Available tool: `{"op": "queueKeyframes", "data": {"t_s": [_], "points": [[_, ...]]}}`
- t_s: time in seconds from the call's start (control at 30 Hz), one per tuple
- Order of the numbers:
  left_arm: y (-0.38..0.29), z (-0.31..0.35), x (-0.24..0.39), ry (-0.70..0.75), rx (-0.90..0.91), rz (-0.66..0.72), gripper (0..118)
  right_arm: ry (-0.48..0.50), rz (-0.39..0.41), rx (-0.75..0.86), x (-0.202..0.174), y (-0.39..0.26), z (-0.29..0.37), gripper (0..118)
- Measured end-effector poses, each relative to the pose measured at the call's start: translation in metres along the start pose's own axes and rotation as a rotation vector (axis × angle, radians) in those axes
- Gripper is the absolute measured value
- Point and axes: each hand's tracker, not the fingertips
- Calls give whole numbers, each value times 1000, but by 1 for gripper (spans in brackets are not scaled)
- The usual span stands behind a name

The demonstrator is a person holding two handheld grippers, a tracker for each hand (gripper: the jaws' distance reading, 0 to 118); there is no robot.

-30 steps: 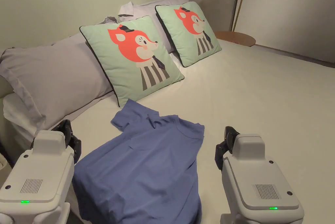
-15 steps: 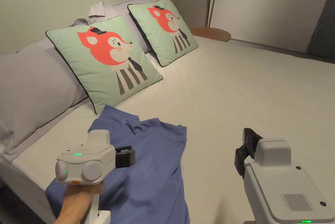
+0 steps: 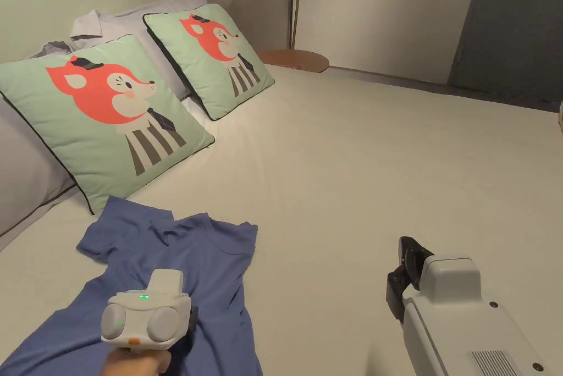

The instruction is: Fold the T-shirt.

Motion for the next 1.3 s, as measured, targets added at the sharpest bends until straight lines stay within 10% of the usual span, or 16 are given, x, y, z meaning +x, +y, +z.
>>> {"op": "queueKeyframes", "data": {"t_s": [0.6, 1.3], "points": [[74, 161, 10, -250, 305, 50, 6, -76, -55, 71, 43, 15, 49, 1], [97, 249, 289, -876, 400, -362, 6, -434, -47, 137, 170, 22, 161, 1]]}}
